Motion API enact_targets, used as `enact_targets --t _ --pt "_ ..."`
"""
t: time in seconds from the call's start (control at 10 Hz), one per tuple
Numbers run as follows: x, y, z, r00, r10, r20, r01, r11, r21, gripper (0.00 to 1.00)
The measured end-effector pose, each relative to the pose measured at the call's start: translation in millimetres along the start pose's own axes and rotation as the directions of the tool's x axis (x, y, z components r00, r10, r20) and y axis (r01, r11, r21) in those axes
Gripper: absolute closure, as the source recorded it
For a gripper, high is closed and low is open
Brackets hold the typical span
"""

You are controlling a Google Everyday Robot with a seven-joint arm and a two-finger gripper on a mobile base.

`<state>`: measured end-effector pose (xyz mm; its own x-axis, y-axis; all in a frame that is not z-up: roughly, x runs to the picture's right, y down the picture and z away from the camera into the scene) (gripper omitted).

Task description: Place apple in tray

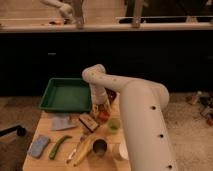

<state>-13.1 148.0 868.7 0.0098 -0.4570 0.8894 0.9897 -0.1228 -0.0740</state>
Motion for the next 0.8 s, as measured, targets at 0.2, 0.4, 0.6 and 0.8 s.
enact_targets --t 0.2,0.4,0.6,0.8 --pt "0.4 0.4 4.2 1.0 -0.02 0.018 0.02 1.0 -0.002 0.36" --pt "1.0 1.1 8.2 0.998 -0.046 0.033 0.046 0.999 0.002 0.38" --pt "0.1 0.9 7.4 0.998 -0.055 0.03 0.054 0.998 0.018 0.52" --pt "-1.4 1.6 6.5 0.998 -0.064 0.025 0.063 0.998 0.03 0.74"
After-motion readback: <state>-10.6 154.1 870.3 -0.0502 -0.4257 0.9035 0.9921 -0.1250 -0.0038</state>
